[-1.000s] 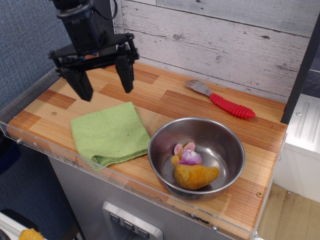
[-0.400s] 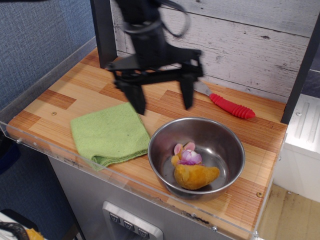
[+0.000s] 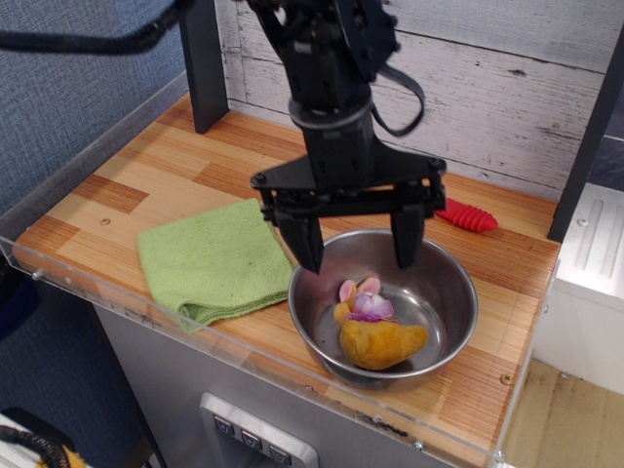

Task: Move the beef out of the steel pan

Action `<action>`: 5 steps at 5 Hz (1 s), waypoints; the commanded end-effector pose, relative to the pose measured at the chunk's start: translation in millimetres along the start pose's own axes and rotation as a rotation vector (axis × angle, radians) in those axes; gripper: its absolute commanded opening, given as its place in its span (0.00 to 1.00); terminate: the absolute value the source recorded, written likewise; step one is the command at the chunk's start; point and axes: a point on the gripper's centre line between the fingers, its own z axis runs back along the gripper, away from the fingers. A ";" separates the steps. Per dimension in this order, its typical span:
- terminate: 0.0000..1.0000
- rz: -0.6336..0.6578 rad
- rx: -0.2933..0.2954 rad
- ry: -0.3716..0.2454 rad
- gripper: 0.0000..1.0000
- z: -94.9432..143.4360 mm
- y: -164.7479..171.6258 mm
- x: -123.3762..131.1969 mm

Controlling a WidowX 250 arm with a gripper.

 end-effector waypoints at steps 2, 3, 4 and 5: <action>0.00 -0.039 0.030 -0.032 1.00 -25.6 -7.0 -1.6; 0.00 -0.072 0.053 -0.034 1.00 -39.7 -12.5 -1.2; 0.00 -0.088 0.063 -0.019 1.00 -51.2 -14.4 -2.3; 0.00 -0.096 0.079 -0.012 1.00 -60.4 -11.6 -4.8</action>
